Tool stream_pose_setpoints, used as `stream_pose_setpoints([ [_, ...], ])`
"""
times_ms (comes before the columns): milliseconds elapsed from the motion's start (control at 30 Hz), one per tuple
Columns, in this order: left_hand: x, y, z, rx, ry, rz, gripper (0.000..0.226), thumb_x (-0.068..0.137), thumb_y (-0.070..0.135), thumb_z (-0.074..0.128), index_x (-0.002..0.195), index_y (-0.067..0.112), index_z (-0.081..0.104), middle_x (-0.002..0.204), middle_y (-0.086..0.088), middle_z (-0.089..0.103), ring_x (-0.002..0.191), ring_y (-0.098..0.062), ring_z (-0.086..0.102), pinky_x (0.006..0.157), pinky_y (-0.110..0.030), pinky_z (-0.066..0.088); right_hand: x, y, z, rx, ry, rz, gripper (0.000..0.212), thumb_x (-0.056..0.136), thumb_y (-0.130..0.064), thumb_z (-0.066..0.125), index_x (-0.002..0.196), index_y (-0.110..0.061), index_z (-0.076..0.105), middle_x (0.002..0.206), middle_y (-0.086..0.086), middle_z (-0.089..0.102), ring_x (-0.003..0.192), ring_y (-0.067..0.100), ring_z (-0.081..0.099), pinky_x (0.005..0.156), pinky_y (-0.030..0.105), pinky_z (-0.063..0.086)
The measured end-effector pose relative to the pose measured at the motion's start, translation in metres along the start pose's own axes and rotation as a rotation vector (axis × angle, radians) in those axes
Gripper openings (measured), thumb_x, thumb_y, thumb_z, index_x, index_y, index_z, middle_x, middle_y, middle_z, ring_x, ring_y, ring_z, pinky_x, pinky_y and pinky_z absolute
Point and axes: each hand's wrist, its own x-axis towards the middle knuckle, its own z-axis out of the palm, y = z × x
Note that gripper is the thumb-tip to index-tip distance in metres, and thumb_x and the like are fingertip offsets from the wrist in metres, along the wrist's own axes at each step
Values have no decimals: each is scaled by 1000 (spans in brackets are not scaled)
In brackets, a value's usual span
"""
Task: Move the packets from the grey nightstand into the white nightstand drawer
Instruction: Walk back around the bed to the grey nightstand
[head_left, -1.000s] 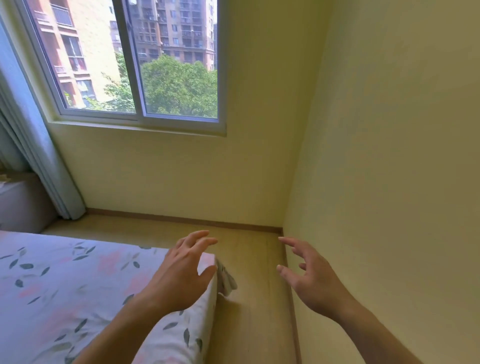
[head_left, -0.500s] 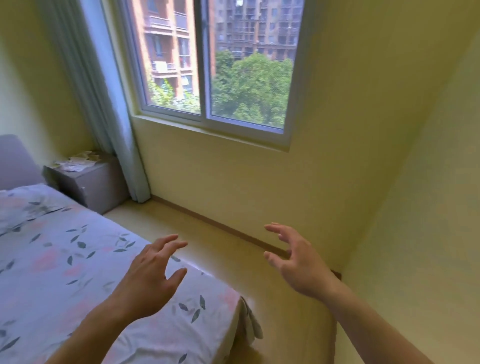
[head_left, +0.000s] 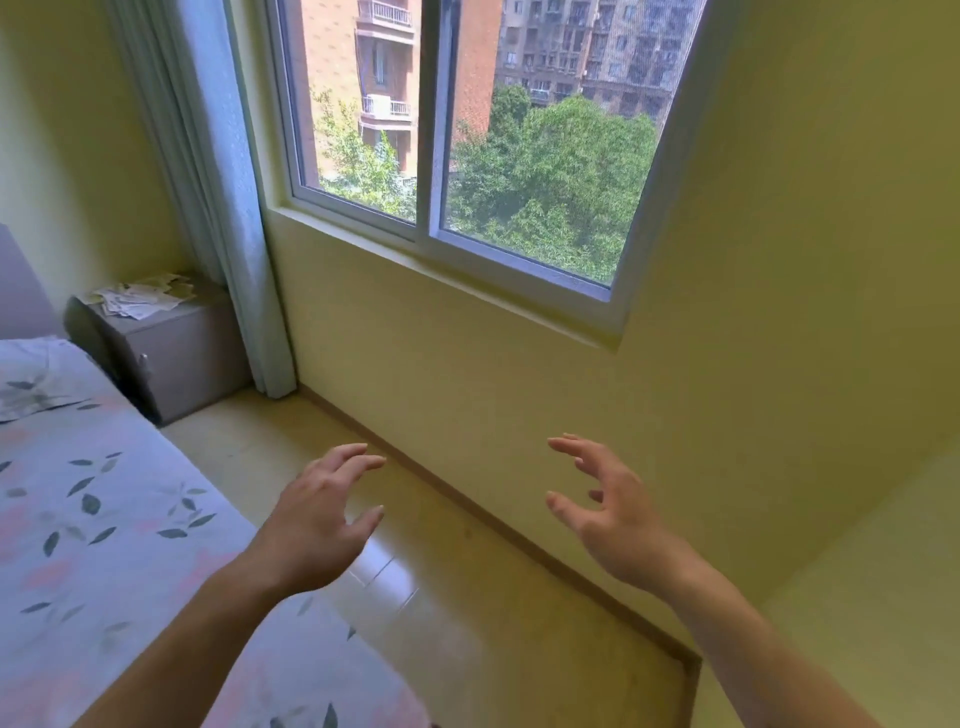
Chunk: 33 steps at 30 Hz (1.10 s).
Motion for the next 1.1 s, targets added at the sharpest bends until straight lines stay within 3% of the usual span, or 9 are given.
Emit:
stream_pose_setpoints([
  [200,121,37,26,14,7,34,57,95,40,63,148,34,44,155,16,34,143,-9,32,117,-30,30,123,44,-31,23,-37,-34,57,92,-34,72,142,-46,47,150,-27,41,137,1,42,116,38,43],
  [567,286,31,37,83,159,-240,53,92,41,65,143,35,50,152,14,40,138,-11,40,117,-30,33,371,92,-37,55,-281,-213,52,93,-34,72,137,-49,50,147,-31,41,135,-3,43,116,34,41],
  [767,296,-11,5,129,263,-492,53,96,43,61,146,37,45,154,19,33,141,-7,34,117,-25,26,487,34,29,79,-473,-395,53,92,-35,72,137,-51,49,146,-27,44,135,-1,44,111,31,45],
  [867,297,-49,-16,138,317,-611,52,97,44,59,146,39,44,157,19,30,143,-6,31,118,-26,26,534,-10,75,87,-558,-496,54,93,-30,71,141,-43,50,148,-23,45,136,-2,43,114,31,42],
  [1100,352,-162,-64,159,361,-723,52,99,42,56,148,41,39,159,23,22,146,-4,22,116,-22,22,645,-82,179,76,-652,-617,53,92,-34,70,139,-45,51,149,-28,42,133,-7,43,110,23,42],
])
